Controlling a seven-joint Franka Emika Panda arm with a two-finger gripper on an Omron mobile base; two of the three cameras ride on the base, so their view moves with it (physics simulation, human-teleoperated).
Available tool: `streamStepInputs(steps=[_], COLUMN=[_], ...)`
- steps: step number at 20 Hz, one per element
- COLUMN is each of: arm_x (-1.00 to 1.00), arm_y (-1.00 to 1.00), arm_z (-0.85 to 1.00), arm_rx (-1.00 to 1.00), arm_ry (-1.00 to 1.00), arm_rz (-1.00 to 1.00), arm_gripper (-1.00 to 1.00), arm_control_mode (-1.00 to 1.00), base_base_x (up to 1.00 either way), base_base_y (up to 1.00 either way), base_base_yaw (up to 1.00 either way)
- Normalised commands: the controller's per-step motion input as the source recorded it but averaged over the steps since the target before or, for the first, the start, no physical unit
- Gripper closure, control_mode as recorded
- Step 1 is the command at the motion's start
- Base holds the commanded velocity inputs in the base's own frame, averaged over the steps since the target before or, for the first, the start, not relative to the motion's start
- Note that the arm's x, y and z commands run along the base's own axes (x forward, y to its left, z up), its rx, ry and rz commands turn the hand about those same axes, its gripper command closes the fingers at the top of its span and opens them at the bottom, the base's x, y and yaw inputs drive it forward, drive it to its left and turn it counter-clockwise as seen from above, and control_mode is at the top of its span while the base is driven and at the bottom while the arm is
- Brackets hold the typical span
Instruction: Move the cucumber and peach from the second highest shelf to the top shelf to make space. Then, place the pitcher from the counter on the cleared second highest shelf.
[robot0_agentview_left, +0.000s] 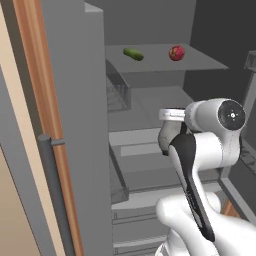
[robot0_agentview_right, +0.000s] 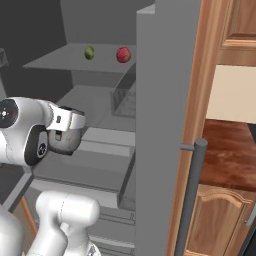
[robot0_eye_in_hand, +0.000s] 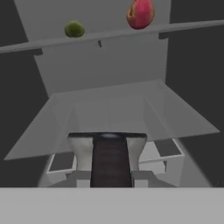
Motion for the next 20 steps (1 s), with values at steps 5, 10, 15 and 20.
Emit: streamStepInputs(steps=[5,10,15,20], arm_x=[0.14,0.05,0.23,0.35], arm_y=[0.01,0.00,0.00,0.00], arm_z=[0.00,0.00,0.05,0.05], arm_rx=[-0.01,-0.02,0.00,-0.03], arm_ry=[-0.16,-0.34,-0.17,-0.03], arm_rz=[0.00,0.06,0.09,0.09], arm_gripper=[1.00,1.00,1.00,1.00], arm_control_mode=[-1.00,-1.00,-1.00,-1.00], base_base_x=[0.16,0.00,0.00,0.00], base_base_y=[0.02,0.00,0.00,0.00], base_base_yaw=[0.00,0.00,0.00,0.00])
